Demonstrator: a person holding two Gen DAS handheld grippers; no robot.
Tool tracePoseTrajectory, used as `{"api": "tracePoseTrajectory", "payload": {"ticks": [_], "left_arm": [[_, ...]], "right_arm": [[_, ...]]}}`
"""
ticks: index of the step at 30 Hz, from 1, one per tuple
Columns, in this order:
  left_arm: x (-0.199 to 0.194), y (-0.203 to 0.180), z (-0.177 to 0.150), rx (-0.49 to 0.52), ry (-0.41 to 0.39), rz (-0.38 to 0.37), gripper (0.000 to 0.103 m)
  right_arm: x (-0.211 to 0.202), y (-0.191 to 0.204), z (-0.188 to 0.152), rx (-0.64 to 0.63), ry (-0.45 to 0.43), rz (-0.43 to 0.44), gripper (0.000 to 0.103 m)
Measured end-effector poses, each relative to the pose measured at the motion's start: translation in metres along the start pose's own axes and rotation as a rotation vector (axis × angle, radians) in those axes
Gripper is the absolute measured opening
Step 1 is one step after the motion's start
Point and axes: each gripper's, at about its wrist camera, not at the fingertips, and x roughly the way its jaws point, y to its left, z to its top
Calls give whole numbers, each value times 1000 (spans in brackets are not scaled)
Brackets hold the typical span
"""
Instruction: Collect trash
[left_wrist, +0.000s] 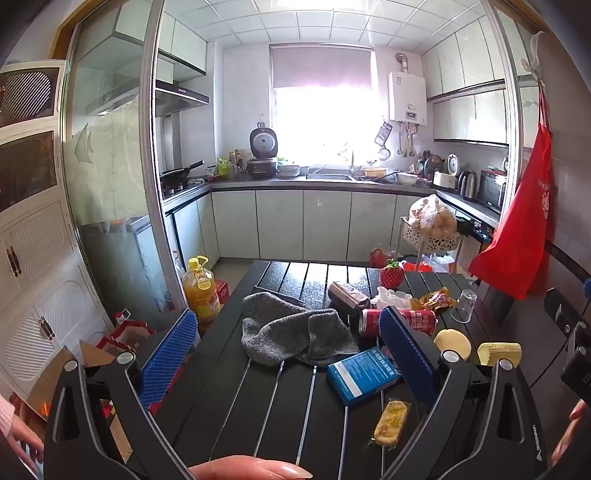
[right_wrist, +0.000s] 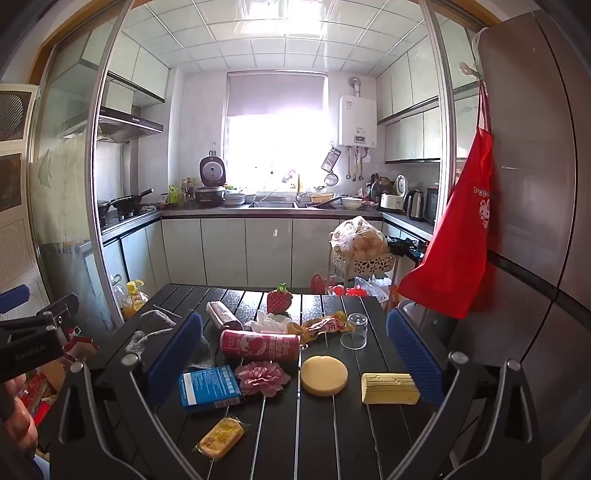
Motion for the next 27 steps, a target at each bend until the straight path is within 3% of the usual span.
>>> {"api": "tracePoseTrajectory", "payload": {"ticks": [27], "left_arm": [[0, 0, 0, -1, -1, 1, 95]], "right_arm": [[0, 0, -2, 4, 0, 2, 100]]}}
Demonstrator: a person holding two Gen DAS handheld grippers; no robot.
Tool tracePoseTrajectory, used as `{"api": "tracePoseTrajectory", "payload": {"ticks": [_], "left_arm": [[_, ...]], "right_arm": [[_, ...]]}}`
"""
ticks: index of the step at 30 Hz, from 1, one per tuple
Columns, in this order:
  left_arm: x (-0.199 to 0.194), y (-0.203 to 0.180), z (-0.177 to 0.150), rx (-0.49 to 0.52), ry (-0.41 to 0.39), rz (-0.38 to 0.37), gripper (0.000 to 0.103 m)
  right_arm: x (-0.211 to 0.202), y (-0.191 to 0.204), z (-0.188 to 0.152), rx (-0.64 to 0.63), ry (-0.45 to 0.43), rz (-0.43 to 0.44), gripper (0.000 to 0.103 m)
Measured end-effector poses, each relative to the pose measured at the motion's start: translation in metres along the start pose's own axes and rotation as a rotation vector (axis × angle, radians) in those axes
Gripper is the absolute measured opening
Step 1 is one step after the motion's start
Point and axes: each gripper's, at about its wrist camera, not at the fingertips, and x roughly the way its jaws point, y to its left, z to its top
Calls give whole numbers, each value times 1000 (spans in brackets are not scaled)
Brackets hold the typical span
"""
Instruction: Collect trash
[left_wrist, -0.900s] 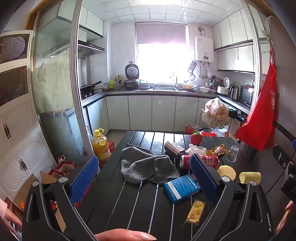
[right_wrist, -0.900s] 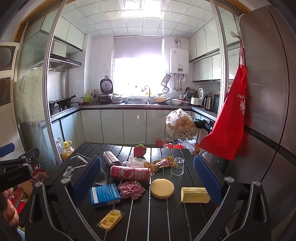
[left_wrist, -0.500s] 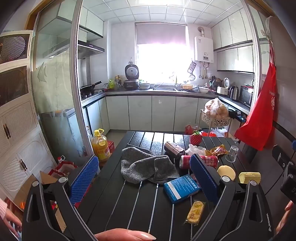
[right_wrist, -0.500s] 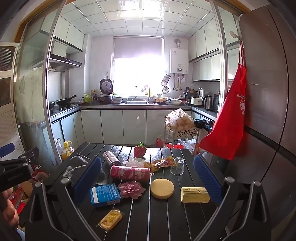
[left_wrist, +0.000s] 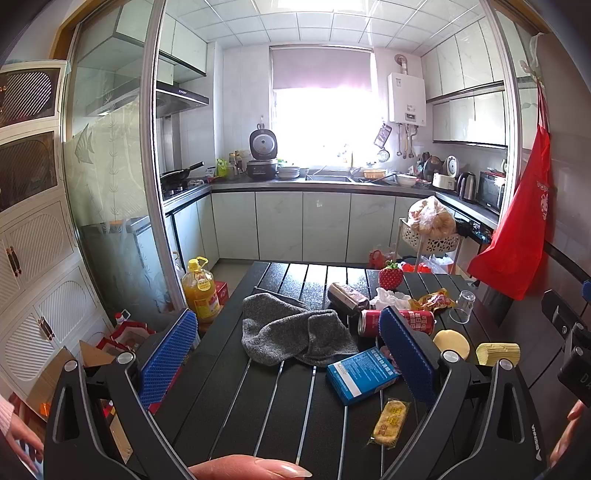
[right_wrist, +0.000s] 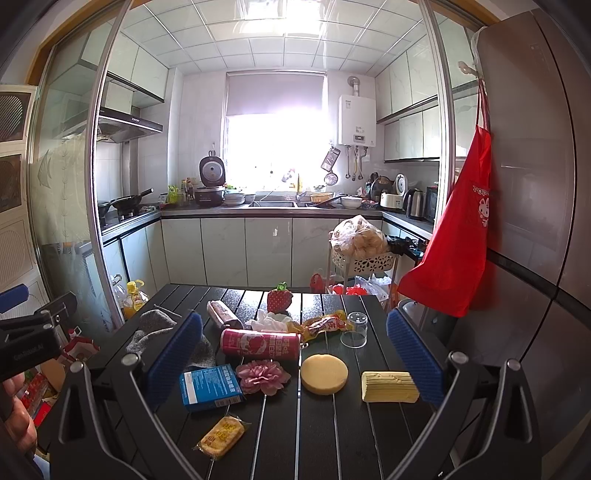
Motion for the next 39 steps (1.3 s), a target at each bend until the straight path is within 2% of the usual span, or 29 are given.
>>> {"api": "tracePoseTrajectory", "payload": {"ticks": [39], "left_arm": [[0, 0, 0, -1, -4, -1, 95]], "right_arm": [[-6, -3, 1, 1, 1, 3, 100]]}}
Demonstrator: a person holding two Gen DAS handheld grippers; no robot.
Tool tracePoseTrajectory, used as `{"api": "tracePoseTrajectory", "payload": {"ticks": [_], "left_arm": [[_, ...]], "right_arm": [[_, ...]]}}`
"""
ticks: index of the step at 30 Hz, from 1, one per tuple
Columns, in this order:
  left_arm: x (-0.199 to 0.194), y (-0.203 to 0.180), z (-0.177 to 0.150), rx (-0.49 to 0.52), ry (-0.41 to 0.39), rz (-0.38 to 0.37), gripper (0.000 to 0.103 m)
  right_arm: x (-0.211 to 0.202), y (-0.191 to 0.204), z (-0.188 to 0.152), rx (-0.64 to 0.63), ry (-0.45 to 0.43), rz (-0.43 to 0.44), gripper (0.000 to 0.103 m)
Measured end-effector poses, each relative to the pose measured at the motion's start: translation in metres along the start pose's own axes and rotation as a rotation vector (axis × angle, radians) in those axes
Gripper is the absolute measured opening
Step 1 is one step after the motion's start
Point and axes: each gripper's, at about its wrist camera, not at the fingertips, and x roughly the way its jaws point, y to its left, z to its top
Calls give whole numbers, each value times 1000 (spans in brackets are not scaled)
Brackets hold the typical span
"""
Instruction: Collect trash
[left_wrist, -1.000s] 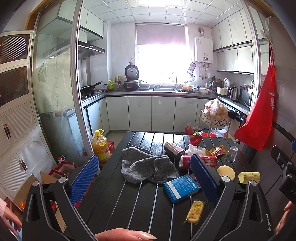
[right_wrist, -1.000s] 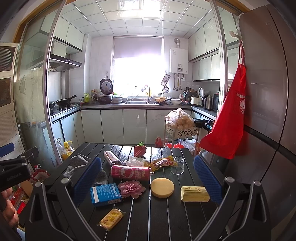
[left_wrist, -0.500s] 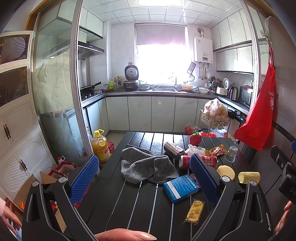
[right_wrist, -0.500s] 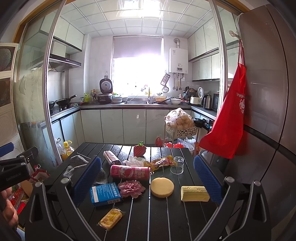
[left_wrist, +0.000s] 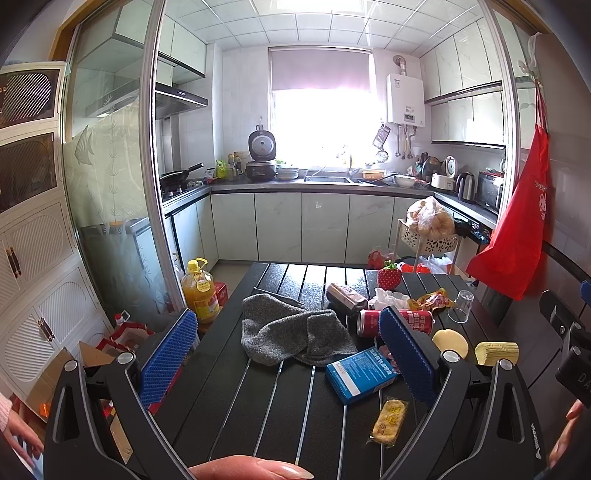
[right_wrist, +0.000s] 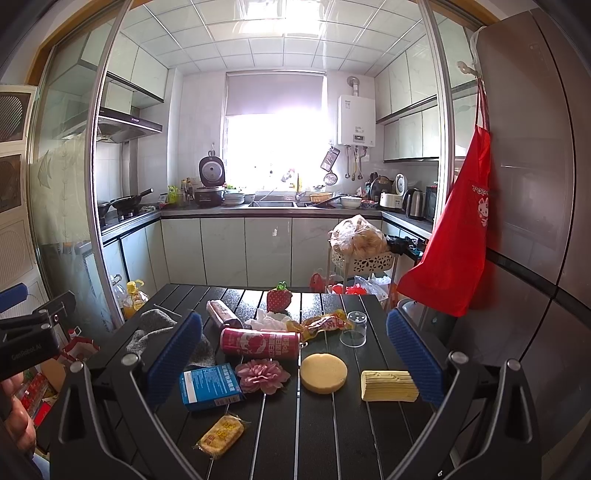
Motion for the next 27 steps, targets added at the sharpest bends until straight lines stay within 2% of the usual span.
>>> {"api": "tracePoseTrajectory", "payload": {"ticks": [20, 24, 27], "left_arm": [[0, 0, 0, -2, 0, -1, 95], [0, 2, 0, -23, -8, 10, 95], [1, -1, 3, -44, -10, -11, 95]], "right_arm": [[8, -1, -4, -5, -2, 6, 100], [9, 0, -6, -3, 2, 8, 100], [10, 0, -6, 0, 1, 6, 100]]}}
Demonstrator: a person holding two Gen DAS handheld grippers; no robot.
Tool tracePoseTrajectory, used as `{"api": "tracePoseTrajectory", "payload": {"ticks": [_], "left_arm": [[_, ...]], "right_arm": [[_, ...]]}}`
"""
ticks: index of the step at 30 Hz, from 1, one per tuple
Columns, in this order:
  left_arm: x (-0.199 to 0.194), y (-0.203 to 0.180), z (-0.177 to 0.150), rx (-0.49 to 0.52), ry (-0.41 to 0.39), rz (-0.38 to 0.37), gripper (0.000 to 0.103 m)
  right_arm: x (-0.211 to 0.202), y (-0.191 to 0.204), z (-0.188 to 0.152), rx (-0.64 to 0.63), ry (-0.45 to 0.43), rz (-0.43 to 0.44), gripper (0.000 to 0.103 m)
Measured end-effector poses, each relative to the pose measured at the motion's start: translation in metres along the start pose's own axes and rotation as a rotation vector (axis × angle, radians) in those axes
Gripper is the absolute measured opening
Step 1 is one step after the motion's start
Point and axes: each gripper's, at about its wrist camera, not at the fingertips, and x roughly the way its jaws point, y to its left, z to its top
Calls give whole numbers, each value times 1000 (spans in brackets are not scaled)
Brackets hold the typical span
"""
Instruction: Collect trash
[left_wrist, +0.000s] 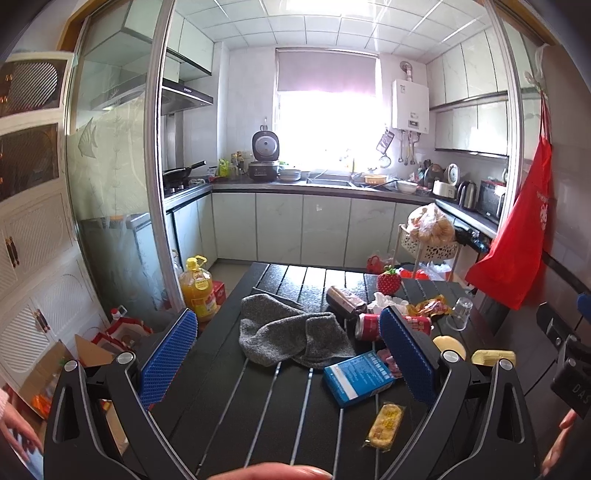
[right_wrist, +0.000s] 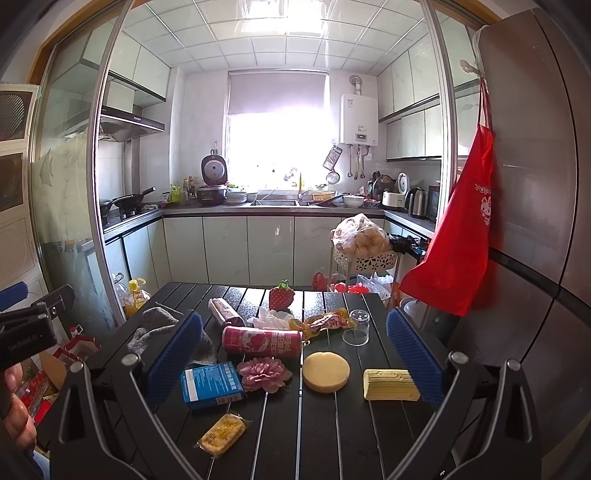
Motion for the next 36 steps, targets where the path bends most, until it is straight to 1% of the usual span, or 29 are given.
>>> {"api": "tracePoseTrajectory", "payload": {"ticks": [4, 6, 7, 10, 11, 14, 17, 19, 20, 22, 25, 27, 28, 29, 30, 31, 32, 34, 36], "left_arm": [[4, 0, -3, -11, 38, -37, 95], [12, 2, -5, 3, 92, -82, 95], [14, 1, -5, 3, 101, -91, 95], [21, 6, -6, -31, 130, -113, 95], [23, 8, -6, -43, 145, -132, 95], [30, 10, -7, -51, 179, -165, 95], [34, 7, -14, -8, 175, -161, 95], [36, 12, -21, -29, 170, -175, 95], [40, 14, -24, -51, 175, -196, 95], [49, 19, -30, -86, 200, -232, 95], [68, 20, -43, -104, 236, -266, 95], [87, 15, -52, -66, 309, -342, 95], [94, 13, -57, -51, 335, -347, 95], [98, 11, -61, -38, 345, -335, 95], [103, 8, -67, -11, 356, -313, 95], [105, 8, -70, 2, 359, -314, 95], [110, 6, -75, 10, 369, -323, 95], [121, 3, -82, 0, 407, -325, 95], [129, -2, -88, -5, 431, -325, 95]], "right_arm": [[-1, 0, -1, 0, 0, 0, 100], [0, -2, -1, 2, 4, -1, 100], [1, -2, -2, 2, 5, -2, 100], [3, -3, -3, 3, 8, -3, 100], [3, -3, -4, 2, 9, -5, 100], [6, -4, -5, -3, 14, -10, 100], [11, -9, -10, 2, 29, -17, 100], [15, -14, -14, 1, 42, -27, 100], [19, -18, -17, -2, 54, -34, 100], [28, -25, -25, -5, 90, -35, 100], [50, -45, -42, -2, 184, -28, 100], [64, -65, -53, 9, 239, -41, 100], [70, -76, -58, 13, 259, -38, 100], [76, -87, -63, 5, 277, -33, 100], [82, -95, -67, -19, 294, -34, 100], [88, -102, -73, -47, 307, -37, 100], [100, -109, -79, -99, 340, -41, 100], [120, -123, -91, -144, 403, -27, 100], [139, -138, -101, -142, 471, 14, 100]]}}
